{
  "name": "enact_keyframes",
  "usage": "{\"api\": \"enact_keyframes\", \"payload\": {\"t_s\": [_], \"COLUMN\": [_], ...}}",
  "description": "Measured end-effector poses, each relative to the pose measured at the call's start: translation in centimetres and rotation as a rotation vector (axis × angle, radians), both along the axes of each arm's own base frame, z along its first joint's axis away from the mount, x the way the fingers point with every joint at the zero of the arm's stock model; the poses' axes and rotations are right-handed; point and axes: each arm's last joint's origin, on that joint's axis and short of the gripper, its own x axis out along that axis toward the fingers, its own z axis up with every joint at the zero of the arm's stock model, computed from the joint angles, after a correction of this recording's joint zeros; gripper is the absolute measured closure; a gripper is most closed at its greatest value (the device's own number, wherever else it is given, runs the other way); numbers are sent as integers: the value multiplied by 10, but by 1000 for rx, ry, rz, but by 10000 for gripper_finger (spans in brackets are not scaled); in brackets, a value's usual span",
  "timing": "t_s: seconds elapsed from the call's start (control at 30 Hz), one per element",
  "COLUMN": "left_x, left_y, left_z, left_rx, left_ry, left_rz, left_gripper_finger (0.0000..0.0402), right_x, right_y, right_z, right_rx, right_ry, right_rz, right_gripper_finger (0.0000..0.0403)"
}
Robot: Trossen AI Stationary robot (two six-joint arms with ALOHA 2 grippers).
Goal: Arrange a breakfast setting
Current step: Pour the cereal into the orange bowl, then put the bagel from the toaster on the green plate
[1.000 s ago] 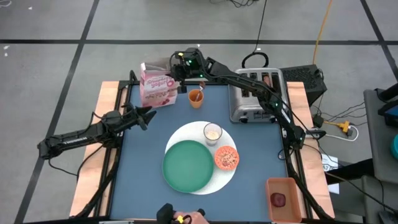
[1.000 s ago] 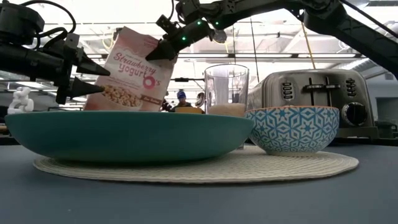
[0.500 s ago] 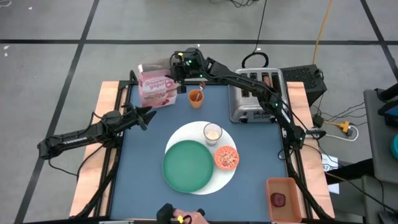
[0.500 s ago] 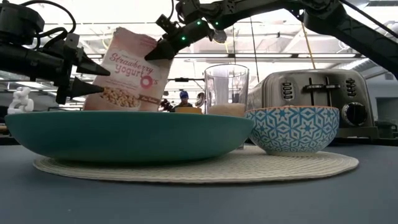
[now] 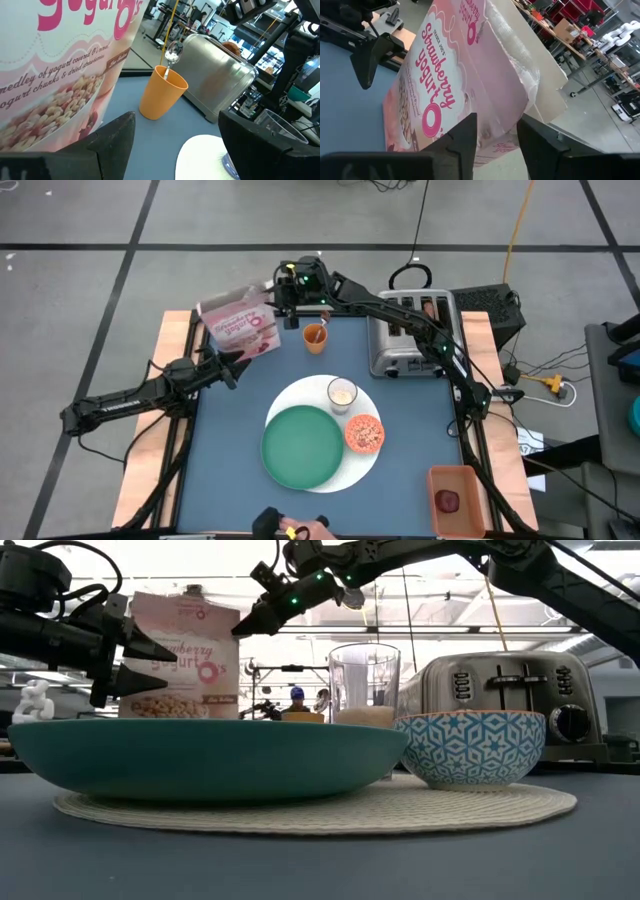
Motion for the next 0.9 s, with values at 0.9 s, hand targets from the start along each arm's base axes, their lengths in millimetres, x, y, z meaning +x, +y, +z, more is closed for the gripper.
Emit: {"api": "enact_keyframes", "payload": {"t_s": [0.9], "left_x": [0], "left_y": [0], "left_z": [0], "left_rx": [14], "left_ry": [9], "left_rz": [-2], "left_gripper_finger": [114], "right_x": [-88], "right_y": [35], "right_z": [101], "right_rx": [1], "right_ry": [113], "right_rz": [-236], "right_gripper_finger": [273]}}
